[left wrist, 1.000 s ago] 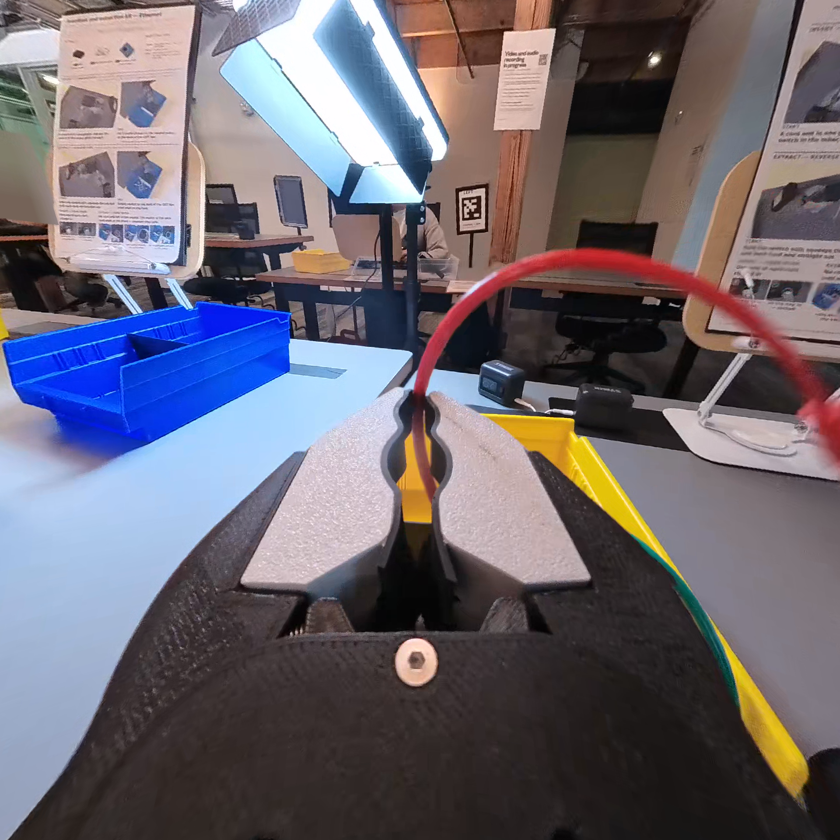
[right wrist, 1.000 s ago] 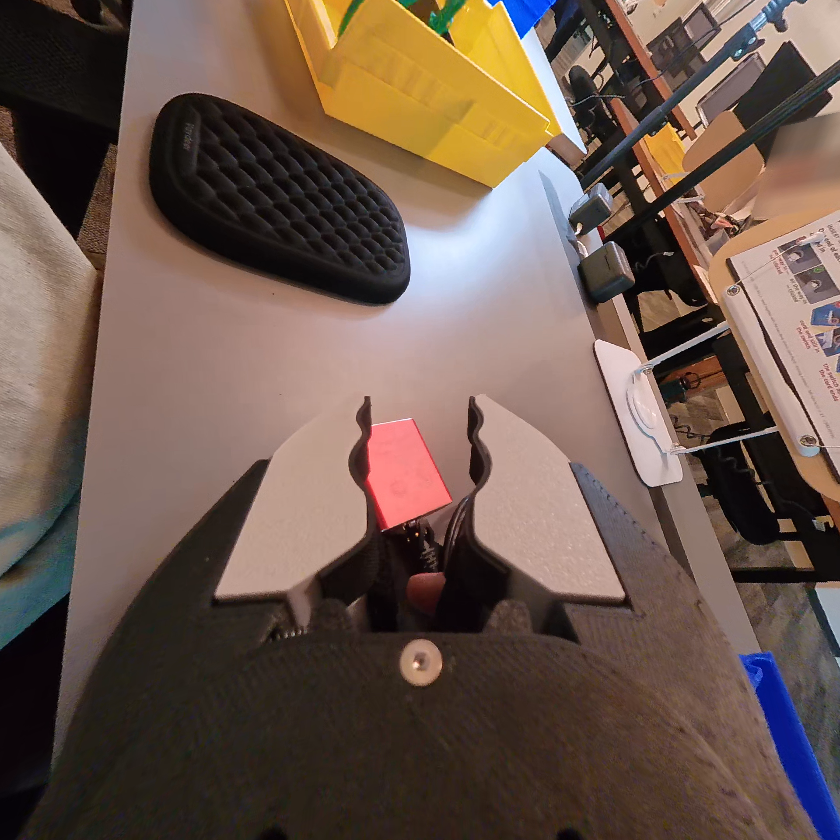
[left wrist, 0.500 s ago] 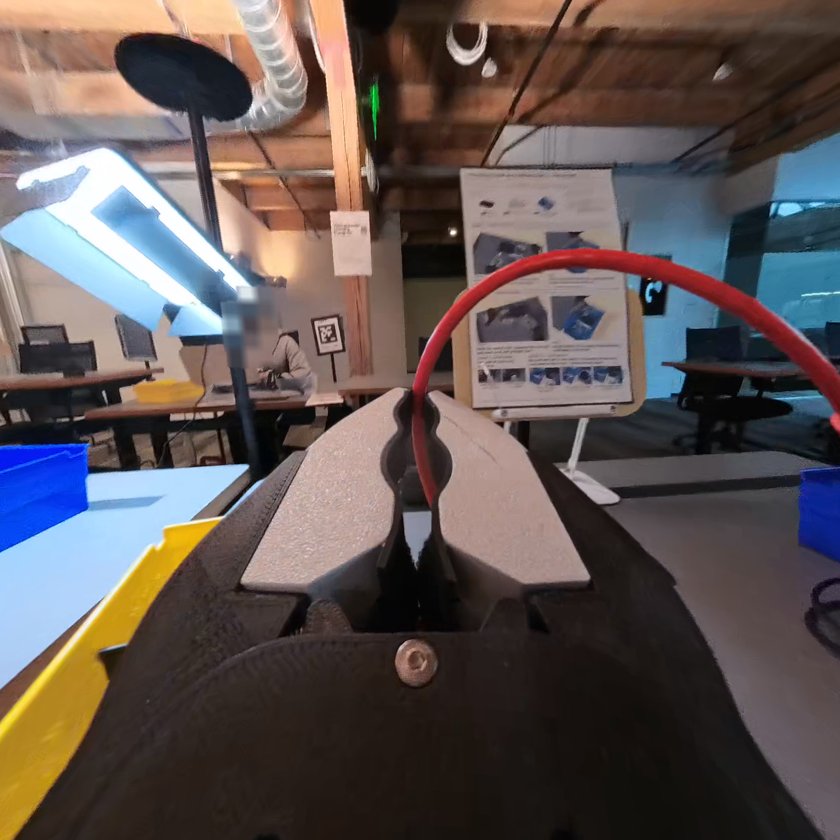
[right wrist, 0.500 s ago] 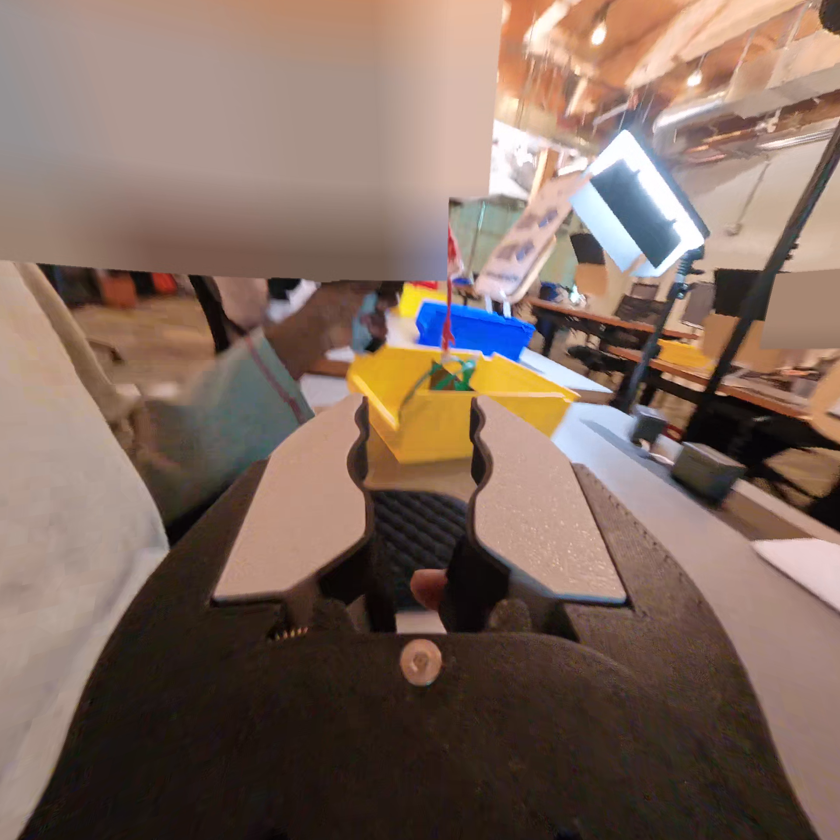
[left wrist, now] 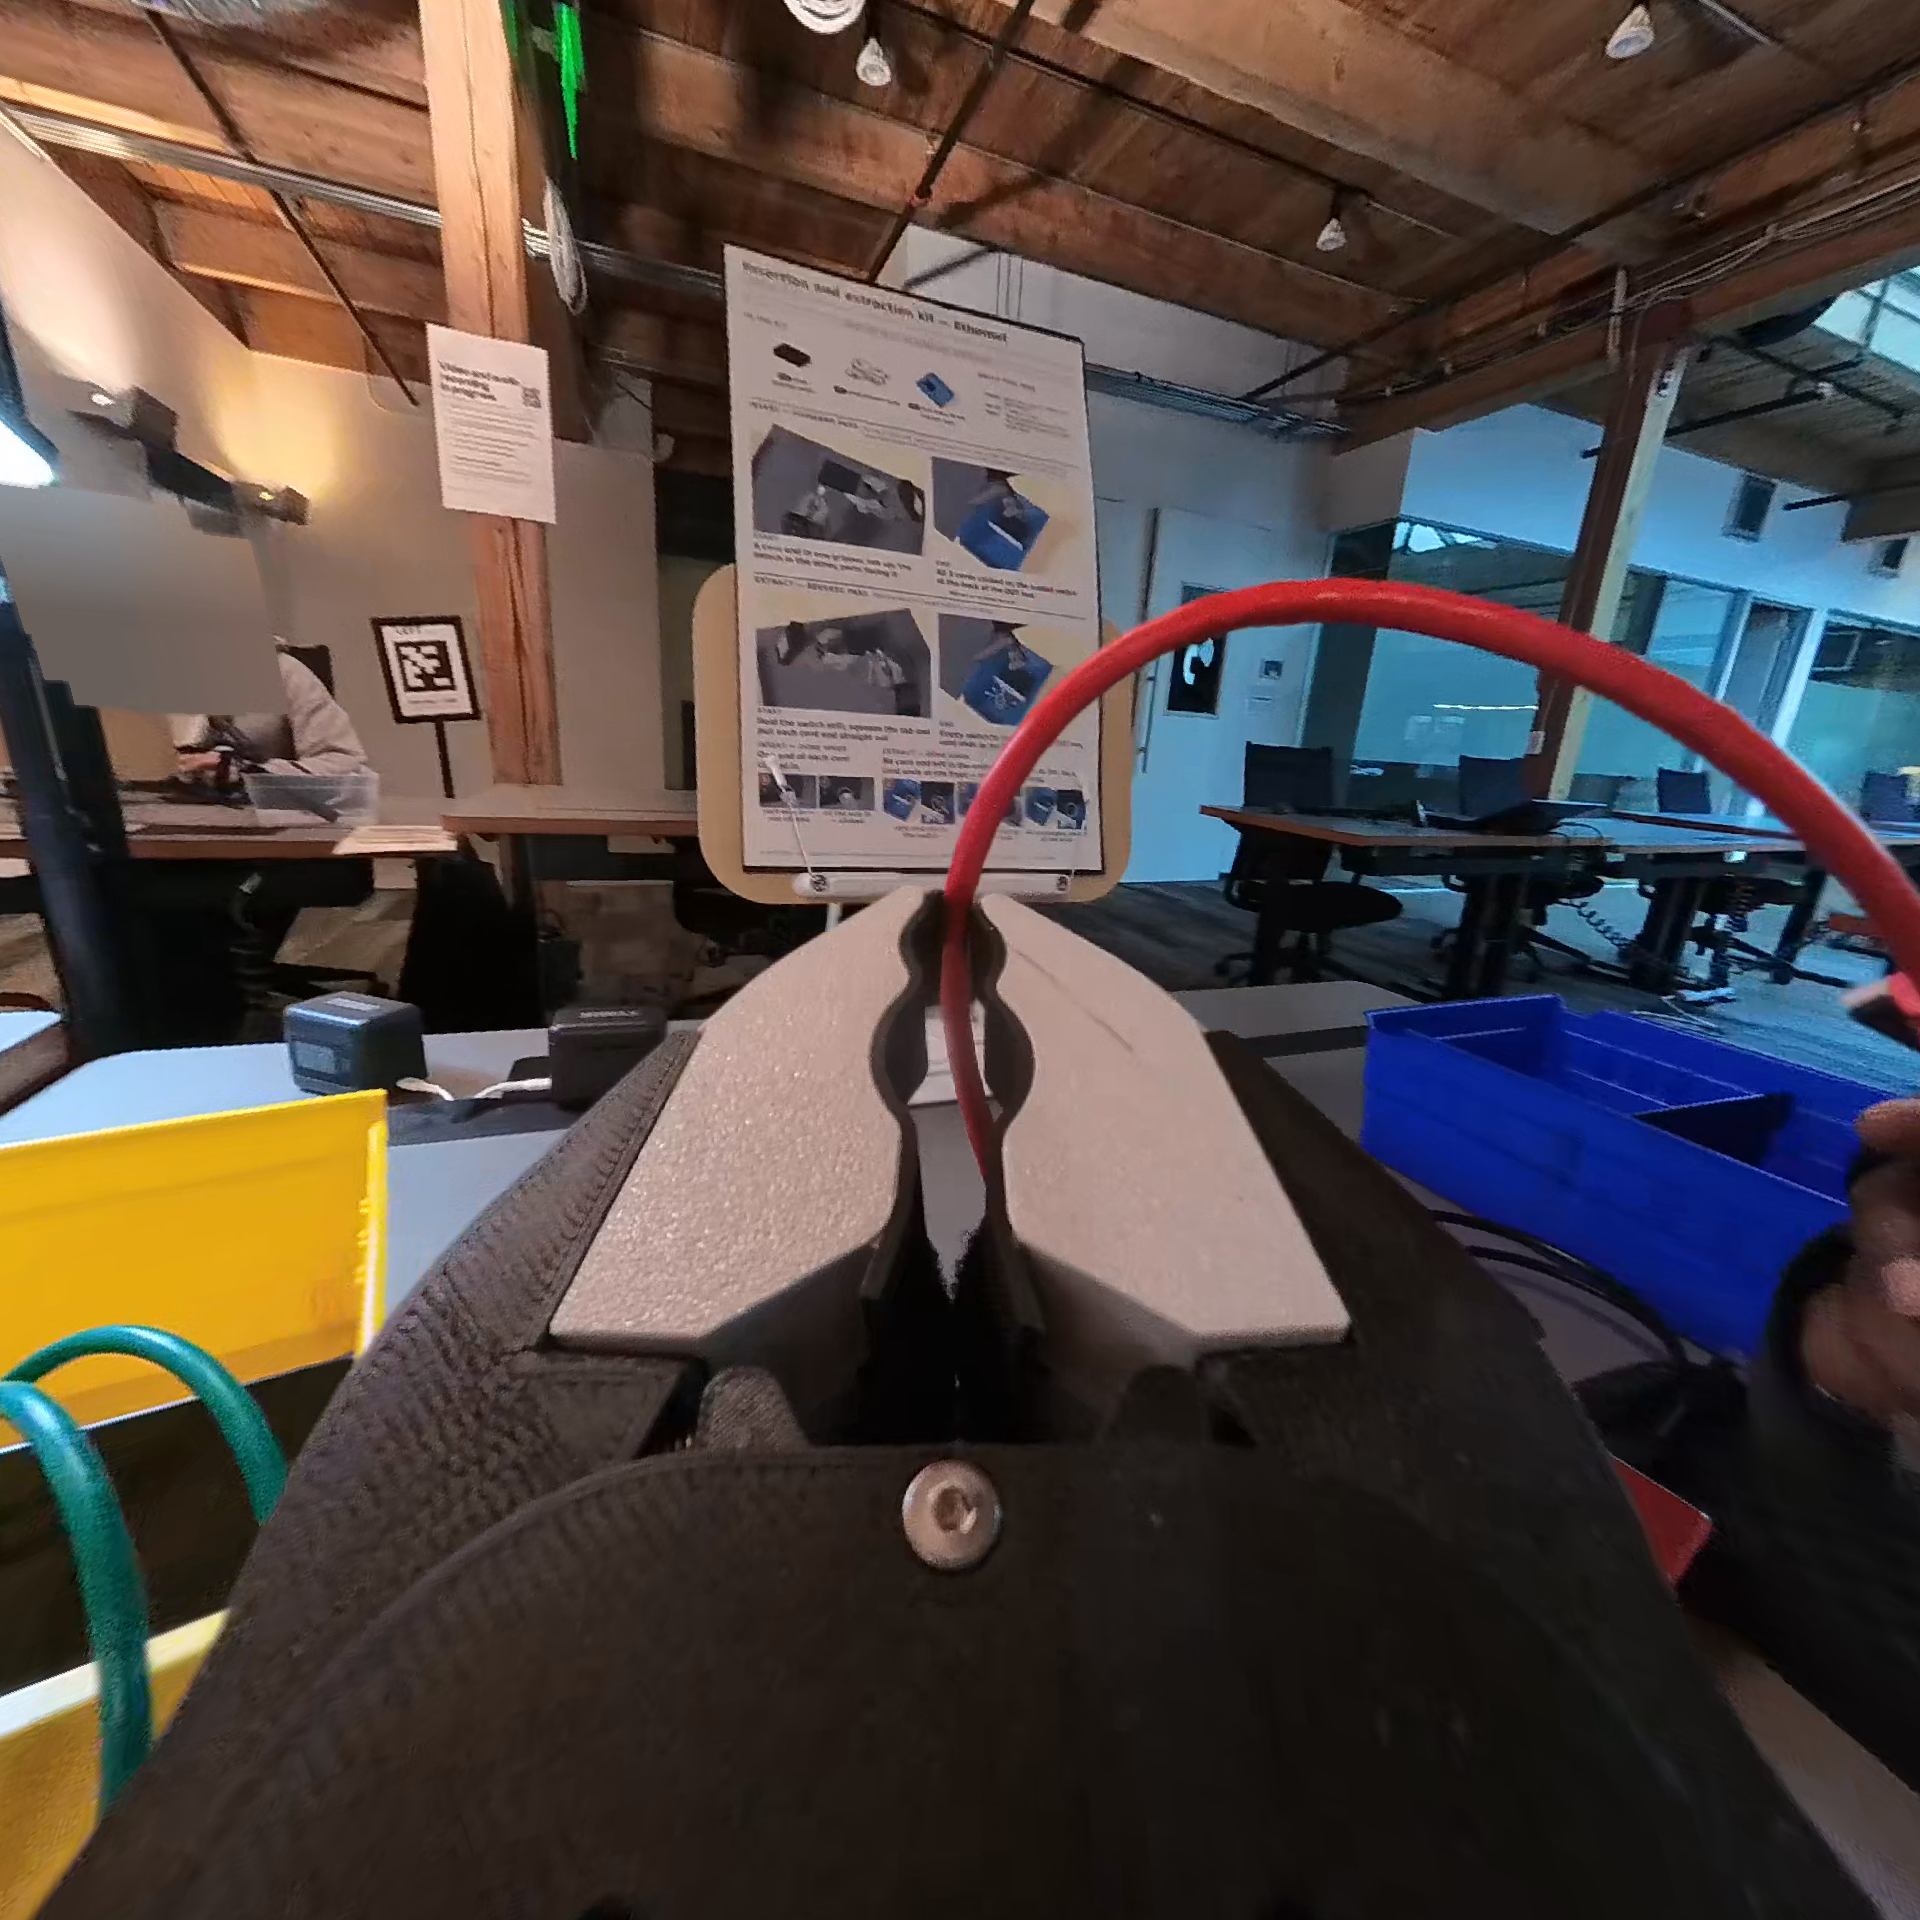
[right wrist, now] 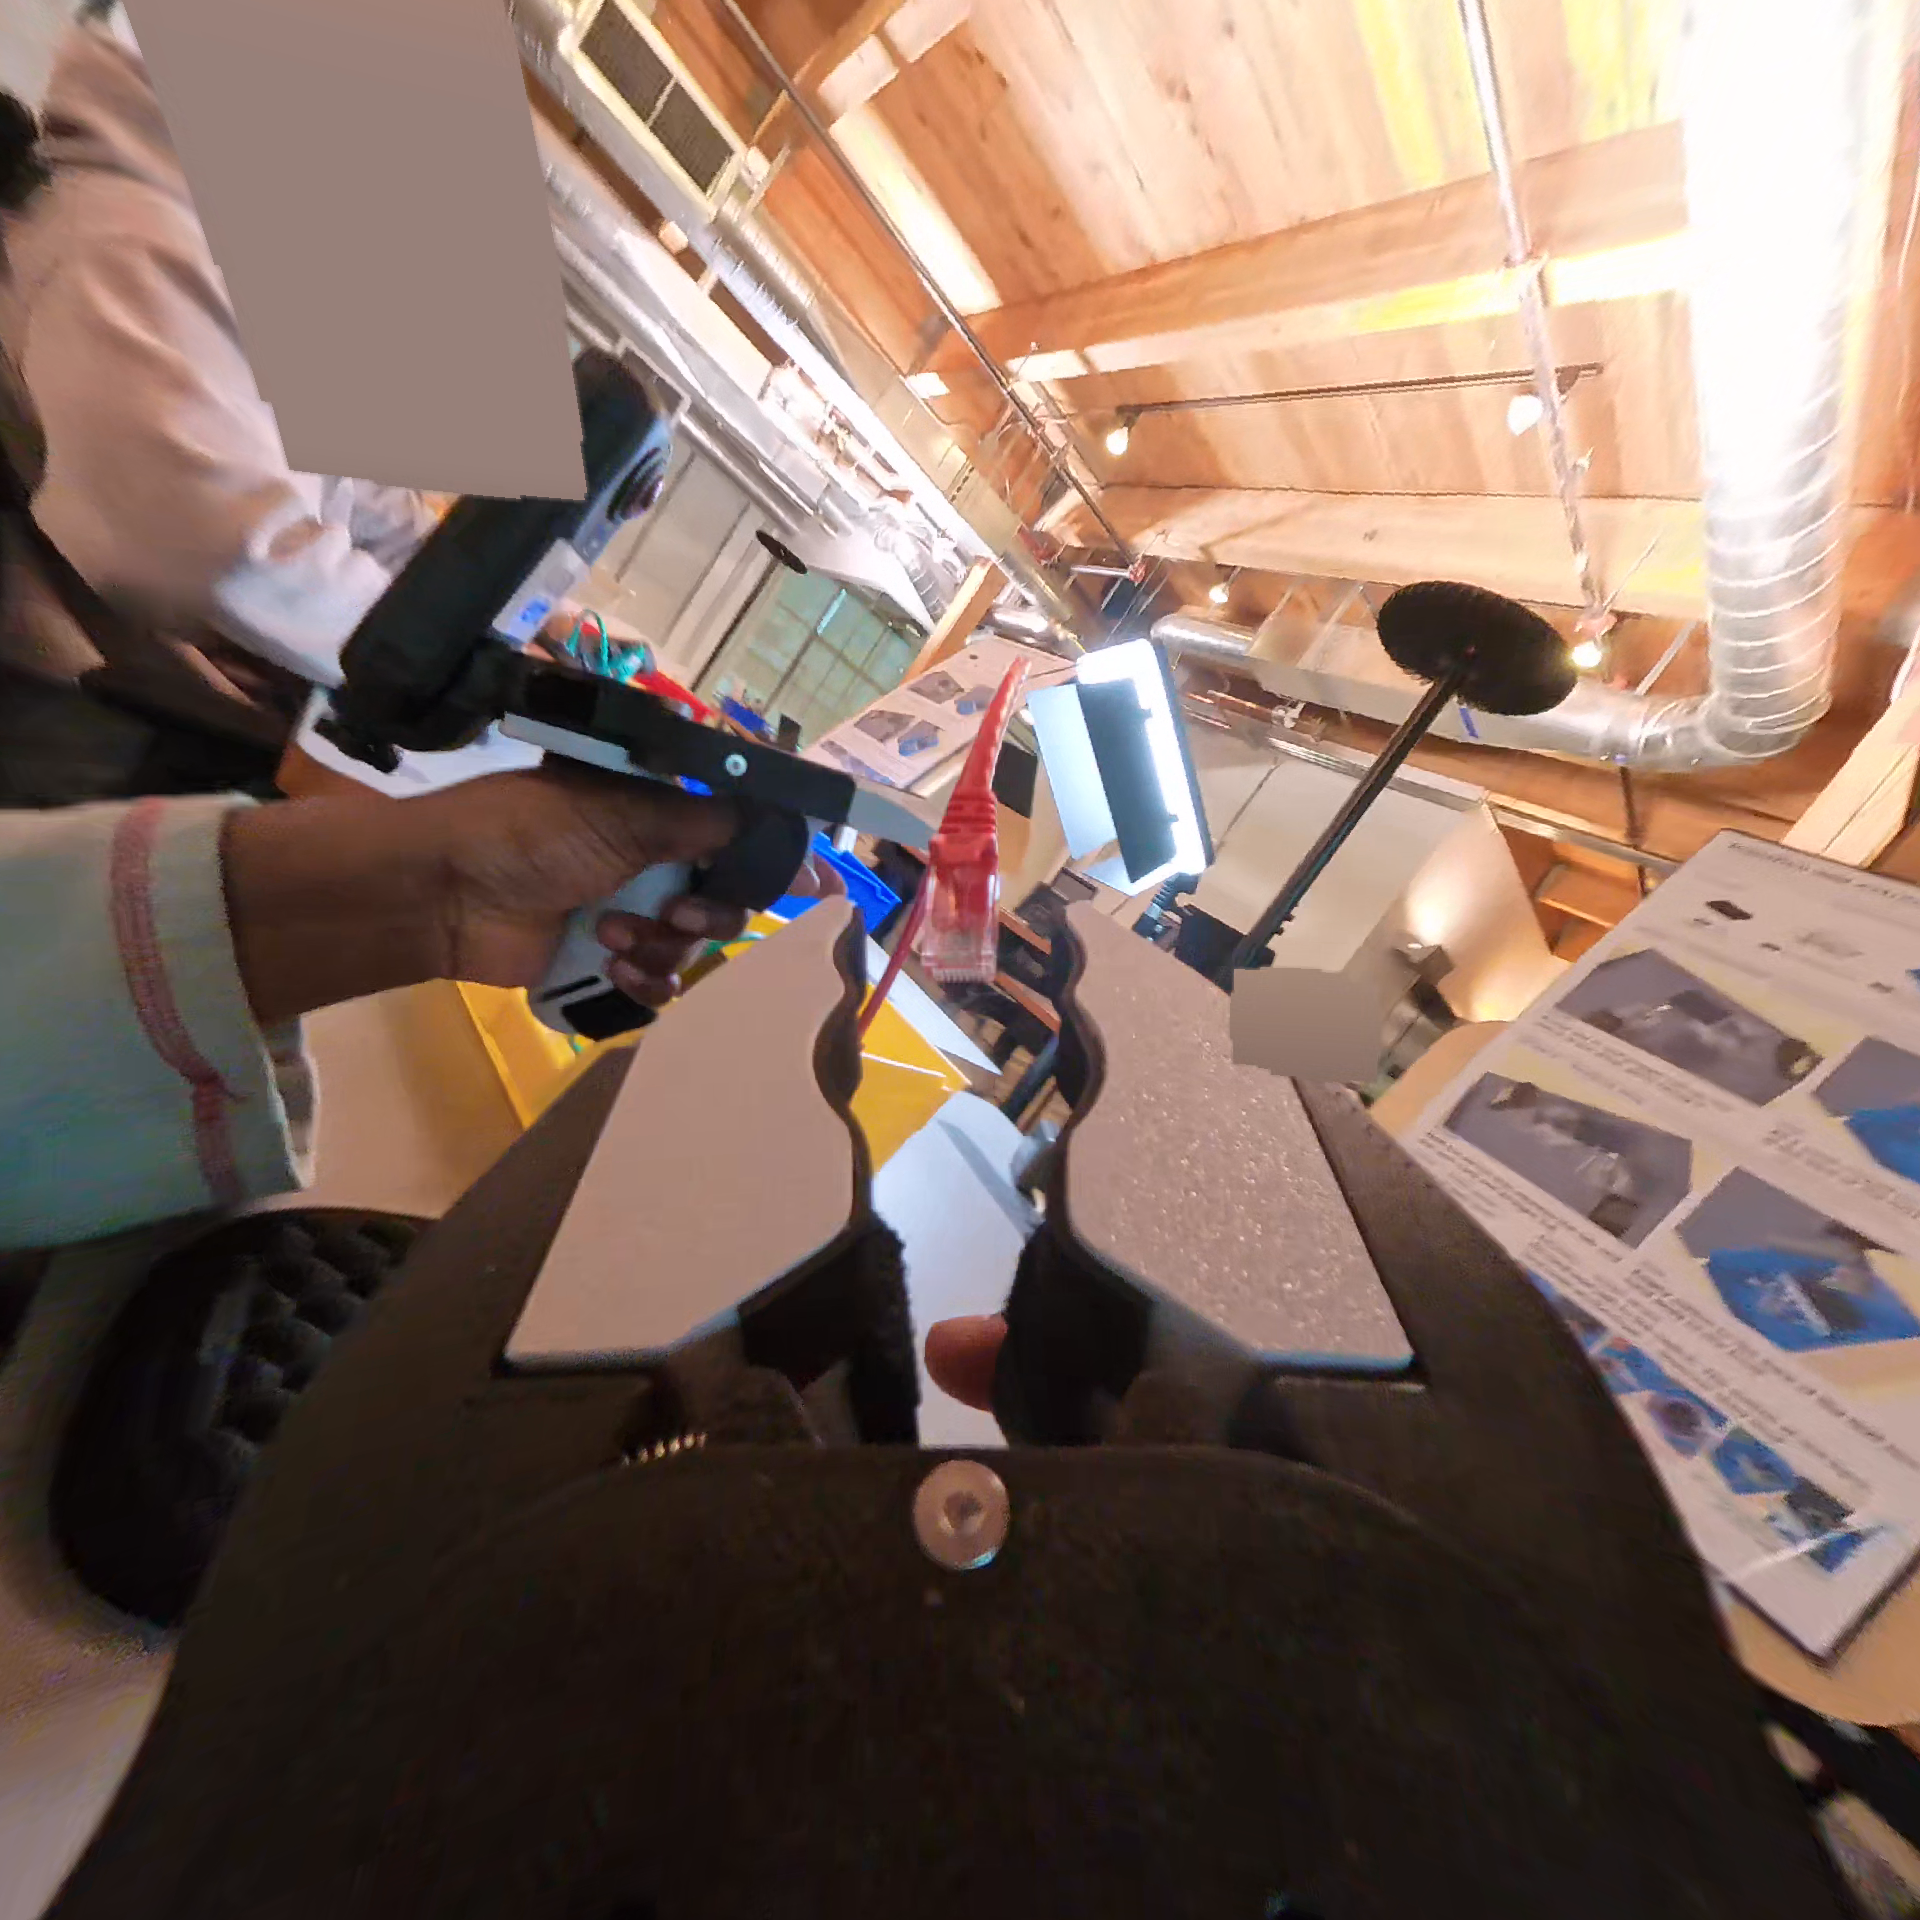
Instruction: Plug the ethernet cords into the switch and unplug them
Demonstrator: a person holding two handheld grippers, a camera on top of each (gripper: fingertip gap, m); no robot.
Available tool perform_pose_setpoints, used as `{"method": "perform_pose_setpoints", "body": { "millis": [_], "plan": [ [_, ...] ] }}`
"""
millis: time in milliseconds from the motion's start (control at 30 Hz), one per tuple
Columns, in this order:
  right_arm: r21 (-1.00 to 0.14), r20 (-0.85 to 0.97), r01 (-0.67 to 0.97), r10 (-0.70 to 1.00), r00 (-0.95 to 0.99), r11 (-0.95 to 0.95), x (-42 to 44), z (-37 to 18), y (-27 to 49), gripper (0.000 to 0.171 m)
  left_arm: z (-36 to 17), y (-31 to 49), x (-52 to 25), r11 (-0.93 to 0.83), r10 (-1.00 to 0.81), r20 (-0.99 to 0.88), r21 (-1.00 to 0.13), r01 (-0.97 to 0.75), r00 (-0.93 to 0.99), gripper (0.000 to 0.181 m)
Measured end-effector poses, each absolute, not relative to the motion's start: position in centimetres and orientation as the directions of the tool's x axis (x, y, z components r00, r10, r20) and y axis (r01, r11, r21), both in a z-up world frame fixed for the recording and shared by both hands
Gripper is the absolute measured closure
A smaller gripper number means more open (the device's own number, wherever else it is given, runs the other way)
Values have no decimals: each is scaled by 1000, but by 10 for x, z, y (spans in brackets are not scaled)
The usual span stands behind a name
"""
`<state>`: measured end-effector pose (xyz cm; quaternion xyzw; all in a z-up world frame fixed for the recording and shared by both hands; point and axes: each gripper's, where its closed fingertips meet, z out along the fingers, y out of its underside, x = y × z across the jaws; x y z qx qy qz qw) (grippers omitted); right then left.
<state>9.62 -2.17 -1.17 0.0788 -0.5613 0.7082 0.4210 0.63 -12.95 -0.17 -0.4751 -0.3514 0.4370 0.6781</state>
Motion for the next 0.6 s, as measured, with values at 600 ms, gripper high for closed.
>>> {"method": "perform_pose_setpoints", "body": {
  "millis": [600],
  "plan": [
    [-965, 251, -252, 15, -968, -71, 115, -45, 10, 158, 11, -75, 123, -122, 403, -431, -900, -420, 807, 118]
  ]
}}
